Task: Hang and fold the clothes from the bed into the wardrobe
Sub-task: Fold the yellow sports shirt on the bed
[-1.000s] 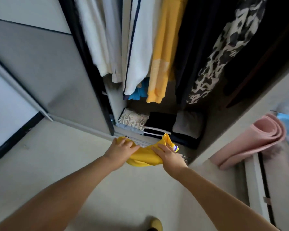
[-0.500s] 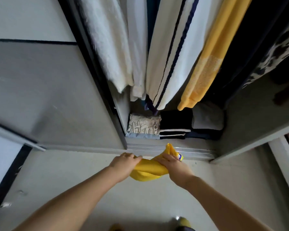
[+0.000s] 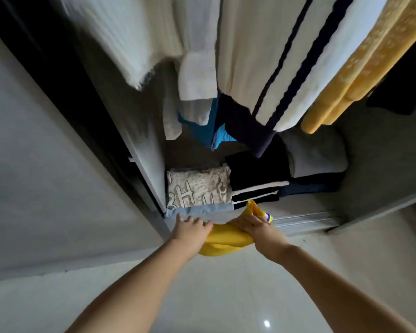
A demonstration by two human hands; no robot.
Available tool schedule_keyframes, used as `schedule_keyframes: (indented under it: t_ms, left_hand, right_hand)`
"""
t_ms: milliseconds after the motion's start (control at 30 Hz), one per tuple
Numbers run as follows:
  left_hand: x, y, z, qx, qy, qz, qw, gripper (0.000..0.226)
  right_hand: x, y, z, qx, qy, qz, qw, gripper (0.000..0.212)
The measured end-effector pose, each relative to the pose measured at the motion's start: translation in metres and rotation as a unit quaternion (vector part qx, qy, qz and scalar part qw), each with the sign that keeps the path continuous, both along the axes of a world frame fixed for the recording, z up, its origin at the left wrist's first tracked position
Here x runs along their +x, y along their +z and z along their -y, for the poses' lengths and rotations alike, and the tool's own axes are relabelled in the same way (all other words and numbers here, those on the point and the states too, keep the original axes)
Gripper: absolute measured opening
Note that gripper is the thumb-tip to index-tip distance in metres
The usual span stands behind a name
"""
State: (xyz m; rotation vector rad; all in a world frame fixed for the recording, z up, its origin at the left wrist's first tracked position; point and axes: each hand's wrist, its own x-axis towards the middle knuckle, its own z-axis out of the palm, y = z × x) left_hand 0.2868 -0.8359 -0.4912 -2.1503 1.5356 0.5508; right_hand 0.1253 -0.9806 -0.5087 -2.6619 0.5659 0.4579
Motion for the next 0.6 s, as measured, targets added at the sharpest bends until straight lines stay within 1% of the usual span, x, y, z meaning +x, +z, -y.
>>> schedule_keyframes:
  t_ms: [67,133,200,267,333,400,500,533,600]
  left_hand:
    - [0.03,-0.036,0.03,-0.033,0.003,0.034,0.999,0.059]
    - [0.067,-0.063,0.062,-0.11,0.03,0.081,0.99,0.052]
    - [0.098,-0.083,0.086,-0.217,0.058,0.132,0.966,0.051]
    - [0.126,-0.11,0.102,-0.312,0.089,0.178,0.929,0.054]
    - [0.146,-0.134,0.107,-0.34,0.12,0.183,0.915,0.06]
    - [0.158,-0.184,0.11,-0.345,0.129,0.188,0.91,0.068]
    - [0.161,-0.268,0.112,-0.29,0.134,0.169,0.932,0.072]
    - [0.159,-0.295,0.11,-0.28,0.141,0.16,0.936,0.07]
    - [0.156,-0.325,0.106,-0.275,0.157,0.15,0.937,0.068]
  right_hand:
    - [0.032,-0.038,0.024,-0.035,-0.014,0.032,0.999,0.08]
    - [0.068,-0.069,0.05,-0.069,-0.036,0.078,0.994,0.081]
    - [0.105,-0.092,0.072,-0.117,-0.055,0.13,0.983,0.081]
    - [0.141,-0.116,0.089,-0.172,-0.062,0.19,0.965,0.077]
    - [0.167,-0.136,0.1,-0.2,-0.067,0.207,0.955,0.072]
    - [0.185,-0.183,0.105,-0.208,-0.076,0.168,0.96,0.069]
    - [0.197,-0.257,0.108,-0.22,-0.057,0.063,0.972,0.065]
    - [0.197,-0.28,0.108,-0.227,-0.057,0.052,0.971,0.068]
    - [0.194,-0.301,0.108,-0.238,-0.057,0.051,0.968,0.075]
